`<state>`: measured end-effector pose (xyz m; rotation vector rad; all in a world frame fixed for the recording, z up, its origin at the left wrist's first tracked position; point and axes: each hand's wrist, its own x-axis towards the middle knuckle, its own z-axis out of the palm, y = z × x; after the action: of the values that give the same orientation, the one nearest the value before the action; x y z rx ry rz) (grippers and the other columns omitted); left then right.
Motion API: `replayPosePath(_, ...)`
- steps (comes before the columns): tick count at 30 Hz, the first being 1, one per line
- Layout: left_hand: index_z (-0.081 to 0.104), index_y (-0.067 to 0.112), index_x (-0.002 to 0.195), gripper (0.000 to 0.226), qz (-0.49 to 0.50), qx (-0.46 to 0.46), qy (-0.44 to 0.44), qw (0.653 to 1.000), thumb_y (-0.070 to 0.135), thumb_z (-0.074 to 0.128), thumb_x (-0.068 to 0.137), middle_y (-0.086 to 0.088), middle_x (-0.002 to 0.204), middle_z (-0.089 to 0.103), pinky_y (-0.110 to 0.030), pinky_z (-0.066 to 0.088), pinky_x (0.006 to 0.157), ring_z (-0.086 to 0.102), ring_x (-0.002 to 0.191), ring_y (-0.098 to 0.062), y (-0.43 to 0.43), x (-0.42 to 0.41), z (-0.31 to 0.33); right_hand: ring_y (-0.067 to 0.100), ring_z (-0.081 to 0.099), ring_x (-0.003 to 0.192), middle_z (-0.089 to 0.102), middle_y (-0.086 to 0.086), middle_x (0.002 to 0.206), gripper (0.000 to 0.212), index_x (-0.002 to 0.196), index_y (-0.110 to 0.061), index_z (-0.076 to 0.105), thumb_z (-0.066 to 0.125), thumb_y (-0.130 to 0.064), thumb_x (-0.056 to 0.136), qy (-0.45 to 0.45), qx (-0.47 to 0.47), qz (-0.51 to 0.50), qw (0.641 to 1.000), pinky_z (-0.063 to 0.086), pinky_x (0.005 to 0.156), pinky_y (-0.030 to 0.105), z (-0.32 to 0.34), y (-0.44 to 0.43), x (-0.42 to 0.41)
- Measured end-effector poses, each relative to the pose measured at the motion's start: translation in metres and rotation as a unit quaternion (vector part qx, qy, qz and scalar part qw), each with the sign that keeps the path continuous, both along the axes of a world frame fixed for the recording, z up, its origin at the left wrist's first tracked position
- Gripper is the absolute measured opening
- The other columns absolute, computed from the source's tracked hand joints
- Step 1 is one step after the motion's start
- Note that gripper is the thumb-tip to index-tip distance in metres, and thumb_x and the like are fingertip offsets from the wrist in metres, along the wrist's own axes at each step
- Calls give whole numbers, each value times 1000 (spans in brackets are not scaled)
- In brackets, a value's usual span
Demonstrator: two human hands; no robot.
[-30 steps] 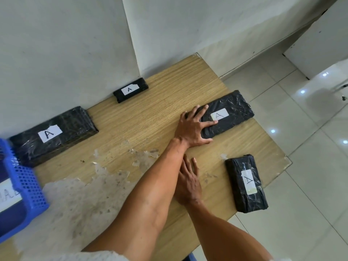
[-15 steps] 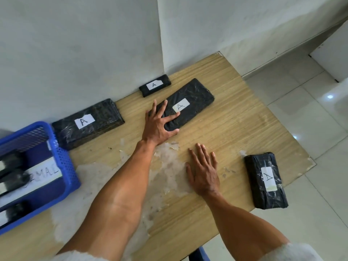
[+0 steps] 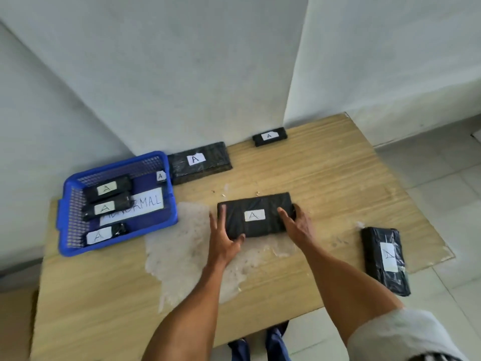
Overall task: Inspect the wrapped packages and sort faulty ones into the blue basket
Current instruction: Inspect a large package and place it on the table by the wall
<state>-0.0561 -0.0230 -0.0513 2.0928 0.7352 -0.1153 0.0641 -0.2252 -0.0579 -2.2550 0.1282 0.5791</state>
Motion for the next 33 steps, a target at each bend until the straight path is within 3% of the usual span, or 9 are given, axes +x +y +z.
replayPosePath(1,19,26,159,96,87,-49,30,995,28,78,83,-2,164,19,-30,30,115,27,149,-22,-6,-3,5,31,61,112,64,6,111,56,130,-14,57,63,-55,92,15,9,-16,1000,47,88,37,2,5,-2)
replayPosePath(3,35,15,154,81,179,-106,67,976,29,75,85,-10,151,47,-30,39,108,48,135,-27,-7,-8,17,27,61,100,62,4,105,53,125,-13,56,72,-47,88,56,22,-54,997,47,82,34,10,13,-11)
replayPosePath(7,54,14,142,62,212,-117,2,970,18,75,84,-8,133,64,-27,47,100,62,119,-25,14,-14,44,26,67,96,69,9,111,57,116,-15,57,84,-47,77,106,97,-145,979,60,86,45,26,16,-20)
replayPosePath(10,57,15,139,59,209,-151,-58,964,10,75,84,-10,126,68,-26,52,94,67,108,-22,34,-12,81,28,67,97,69,9,110,54,124,-12,62,81,-42,83,81,147,-168,971,61,84,47,62,25,-15)
replayPosePath(14,62,17,133,58,207,-167,-134,955,5,79,80,-6,122,69,-29,54,93,67,104,-18,59,-6,133,32,64,103,69,14,113,56,116,-14,69,72,-60,83,6,132,-183,974,56,94,47,125,47,5)
replayPosePath(18,57,15,138,68,202,-189,-200,940,-1,80,76,-3,121,68,-19,53,84,66,107,-17,77,-4,183,30,59,94,63,13,106,58,111,-10,62,68,-61,85,-47,164,-180,969,51,83,38,194,70,21)
replayPosePath(25,63,23,132,66,191,-158,-273,929,-1,80,73,-7,109,75,-35,58,91,73,100,-19,103,-12,224,31,58,98,59,9,106,56,104,-16,58,69,-66,80,-107,188,-137,967,56,91,49,266,96,28)
replayPosePath(33,60,18,135,65,201,-150,-300,921,-4,79,76,-11,111,74,-42,58,91,73,99,-24,104,-23,242,30,57,94,56,8,104,60,115,-15,58,67,-65,83,-144,161,-91,972,55,89,45,298,102,19)
